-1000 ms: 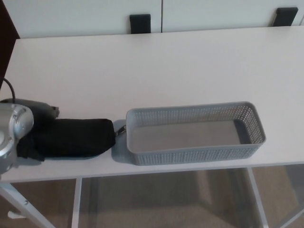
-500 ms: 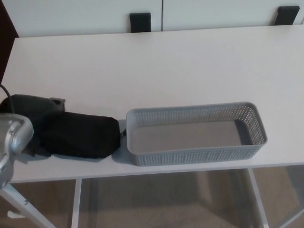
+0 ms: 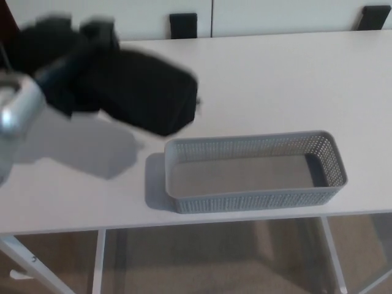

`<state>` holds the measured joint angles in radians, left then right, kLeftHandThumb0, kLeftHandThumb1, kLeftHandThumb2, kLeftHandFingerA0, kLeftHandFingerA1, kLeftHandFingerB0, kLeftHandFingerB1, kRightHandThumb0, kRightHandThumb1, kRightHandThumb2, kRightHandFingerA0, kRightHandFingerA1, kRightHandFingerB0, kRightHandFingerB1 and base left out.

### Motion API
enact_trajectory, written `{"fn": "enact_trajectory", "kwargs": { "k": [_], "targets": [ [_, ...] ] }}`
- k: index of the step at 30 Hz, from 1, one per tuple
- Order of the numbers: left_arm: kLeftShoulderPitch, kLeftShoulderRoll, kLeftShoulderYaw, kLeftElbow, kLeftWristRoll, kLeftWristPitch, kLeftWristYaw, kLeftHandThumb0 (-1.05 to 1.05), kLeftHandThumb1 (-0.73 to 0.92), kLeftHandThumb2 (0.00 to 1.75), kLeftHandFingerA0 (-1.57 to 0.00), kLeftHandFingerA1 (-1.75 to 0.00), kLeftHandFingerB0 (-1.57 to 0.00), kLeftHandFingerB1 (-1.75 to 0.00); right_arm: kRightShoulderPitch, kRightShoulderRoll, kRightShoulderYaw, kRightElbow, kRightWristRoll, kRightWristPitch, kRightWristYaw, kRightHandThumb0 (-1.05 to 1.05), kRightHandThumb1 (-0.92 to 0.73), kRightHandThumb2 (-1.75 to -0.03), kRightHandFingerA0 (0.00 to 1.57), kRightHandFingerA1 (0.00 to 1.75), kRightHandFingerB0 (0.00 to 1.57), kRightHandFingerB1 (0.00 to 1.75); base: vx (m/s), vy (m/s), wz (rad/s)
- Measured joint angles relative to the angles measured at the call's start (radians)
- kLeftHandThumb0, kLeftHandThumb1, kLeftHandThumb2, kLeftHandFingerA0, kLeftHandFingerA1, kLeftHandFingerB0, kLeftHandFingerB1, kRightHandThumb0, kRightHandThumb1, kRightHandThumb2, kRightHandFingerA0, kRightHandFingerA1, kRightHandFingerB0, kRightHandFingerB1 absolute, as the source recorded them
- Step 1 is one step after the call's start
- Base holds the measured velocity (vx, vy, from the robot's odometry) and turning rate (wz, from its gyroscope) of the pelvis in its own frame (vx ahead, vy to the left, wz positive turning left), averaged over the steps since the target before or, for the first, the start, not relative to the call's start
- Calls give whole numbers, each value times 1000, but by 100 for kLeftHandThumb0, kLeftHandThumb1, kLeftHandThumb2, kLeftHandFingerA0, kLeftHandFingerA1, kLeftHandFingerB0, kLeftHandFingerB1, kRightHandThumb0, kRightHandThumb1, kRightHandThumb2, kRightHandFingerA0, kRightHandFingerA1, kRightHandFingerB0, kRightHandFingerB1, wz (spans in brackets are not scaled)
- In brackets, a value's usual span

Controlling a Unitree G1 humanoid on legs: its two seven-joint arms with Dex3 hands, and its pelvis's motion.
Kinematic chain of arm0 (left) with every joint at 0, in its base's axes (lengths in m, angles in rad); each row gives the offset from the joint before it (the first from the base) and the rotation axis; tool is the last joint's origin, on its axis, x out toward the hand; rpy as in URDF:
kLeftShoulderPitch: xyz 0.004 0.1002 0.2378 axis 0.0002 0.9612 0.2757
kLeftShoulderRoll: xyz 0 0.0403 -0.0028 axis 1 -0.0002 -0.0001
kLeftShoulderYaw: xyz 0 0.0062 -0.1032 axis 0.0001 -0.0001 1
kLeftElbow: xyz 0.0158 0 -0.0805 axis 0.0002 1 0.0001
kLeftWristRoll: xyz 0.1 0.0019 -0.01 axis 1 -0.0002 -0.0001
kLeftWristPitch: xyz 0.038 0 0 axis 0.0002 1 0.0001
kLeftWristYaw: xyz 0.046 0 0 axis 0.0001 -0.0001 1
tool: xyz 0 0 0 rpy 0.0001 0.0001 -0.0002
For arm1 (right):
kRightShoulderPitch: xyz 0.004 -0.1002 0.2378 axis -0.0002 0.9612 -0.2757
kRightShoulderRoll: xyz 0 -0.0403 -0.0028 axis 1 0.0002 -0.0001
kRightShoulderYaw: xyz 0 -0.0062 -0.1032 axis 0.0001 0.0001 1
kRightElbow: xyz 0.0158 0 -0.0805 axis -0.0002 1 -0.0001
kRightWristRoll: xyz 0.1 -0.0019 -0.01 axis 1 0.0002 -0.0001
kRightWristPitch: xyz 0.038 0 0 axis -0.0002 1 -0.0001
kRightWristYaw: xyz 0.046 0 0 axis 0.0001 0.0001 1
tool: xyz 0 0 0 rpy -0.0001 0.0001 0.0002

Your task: The robot walk towards a table in front and pick up a black pencil case on the left hand side and put the pencil case into a small container on the right hand side

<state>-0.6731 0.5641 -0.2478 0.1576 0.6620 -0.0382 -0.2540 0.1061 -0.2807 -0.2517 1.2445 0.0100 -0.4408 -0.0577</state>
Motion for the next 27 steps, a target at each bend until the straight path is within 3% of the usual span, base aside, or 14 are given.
{"fn": "enact_trajectory", "kwargs": {
  "k": [15,17,20,22,27],
  "targets": [
    [-168,-18,-7,-24,-14,31,-109,-10,61,55,-69,-175,-43,-170,-6,-1,10,-2,-2,8,-3,-43,-44,-72,66,63,37,49,0,0,0],
    [-183,-53,-35,-44,-12,55,-136,-12,64,51,-61,-175,-43,-161,-6,-1,11,0,-2,9,-3,-42,-45,-73,64,62,37,49,0,0,0],
    [-198,-107,-71,-65,-9,97,-177,-12,64,51,-61,-175,-43,-161,-7,-1,11,-1,-2,9,-3,-42,-45,-73,64,62,37,49,0,0,0],
    [-205,-136,-90,-77,-8,124,-204,-6,63,56,-62,-175,-44,-165,-7,0,11,-1,-2,9,-3,-42,-45,-73,65,62,37,49,0,0,0],
    [-226,-250,-118,-68,-28,198,-275,-15,61,56,-69,-175,-50,-169,-8,0,11,-1,-2,9,-3,-45,-45,-73,65,62,38,49,0,0,0]
  ]
}}
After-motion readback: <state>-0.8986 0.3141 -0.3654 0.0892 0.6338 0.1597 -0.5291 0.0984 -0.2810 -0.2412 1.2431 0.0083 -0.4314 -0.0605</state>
